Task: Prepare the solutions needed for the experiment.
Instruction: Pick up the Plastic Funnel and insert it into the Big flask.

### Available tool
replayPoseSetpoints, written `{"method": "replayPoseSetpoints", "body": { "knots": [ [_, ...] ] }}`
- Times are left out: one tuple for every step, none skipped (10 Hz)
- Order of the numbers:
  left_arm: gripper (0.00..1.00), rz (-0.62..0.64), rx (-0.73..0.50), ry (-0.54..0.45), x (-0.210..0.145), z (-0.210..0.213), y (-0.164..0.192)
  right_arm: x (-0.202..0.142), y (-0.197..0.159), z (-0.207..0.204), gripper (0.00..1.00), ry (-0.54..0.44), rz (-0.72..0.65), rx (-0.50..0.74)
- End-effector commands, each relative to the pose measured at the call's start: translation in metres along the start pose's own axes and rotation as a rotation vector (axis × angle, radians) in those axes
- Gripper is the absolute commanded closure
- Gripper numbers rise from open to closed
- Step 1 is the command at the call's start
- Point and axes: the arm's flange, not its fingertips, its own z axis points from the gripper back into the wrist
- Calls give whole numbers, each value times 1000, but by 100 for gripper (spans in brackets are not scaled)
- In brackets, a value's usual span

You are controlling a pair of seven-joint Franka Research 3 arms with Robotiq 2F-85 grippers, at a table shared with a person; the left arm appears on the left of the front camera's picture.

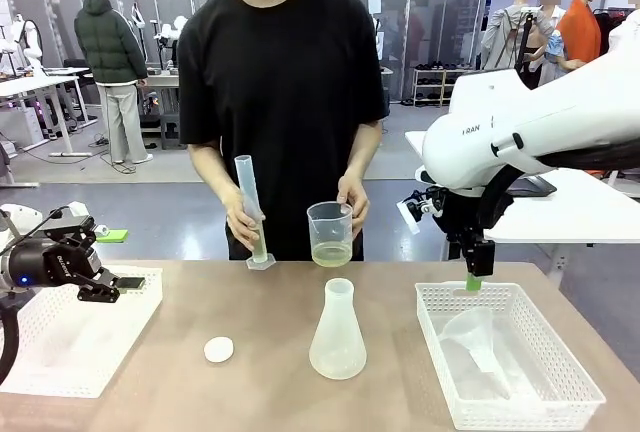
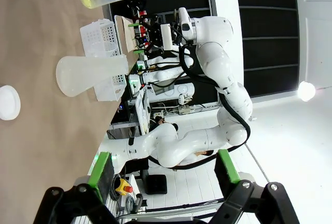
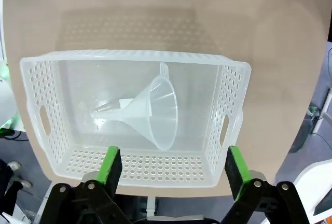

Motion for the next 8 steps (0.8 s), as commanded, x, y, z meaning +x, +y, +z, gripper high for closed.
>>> {"method": "replayPoseSetpoints", "body": {
  "knots": [
    [0,-4,-2,-15,-1,-2,-2,0,2,2,0,-3,-3,-16],
    [0,-4,-2,-15,-1,-2,-2,0,0,0,0,0,0,0],
    [0,-4,-2,-15,-1,-2,-2,-6,-6,-4,0,15,-38,102],
    [0,-4,-2,-15,-1,-2,-2,-13,-12,-9,0,-4,-49,159],
    [0,-4,-2,-15,-1,-2,-2,-17,-15,-14,0,-21,-44,200],
    [0,-4,-2,-15,-1,-2,-2,-20,-17,-20,0,-27,-38,237],
    [0,-4,-2,-15,-1,-2,-2,-22,-18,-27,0,-42,-29,271],
    [0,-4,-2,-15,-1,-2,-2,-24,-18,-36,0,-59,-18,297]
  ]
}}
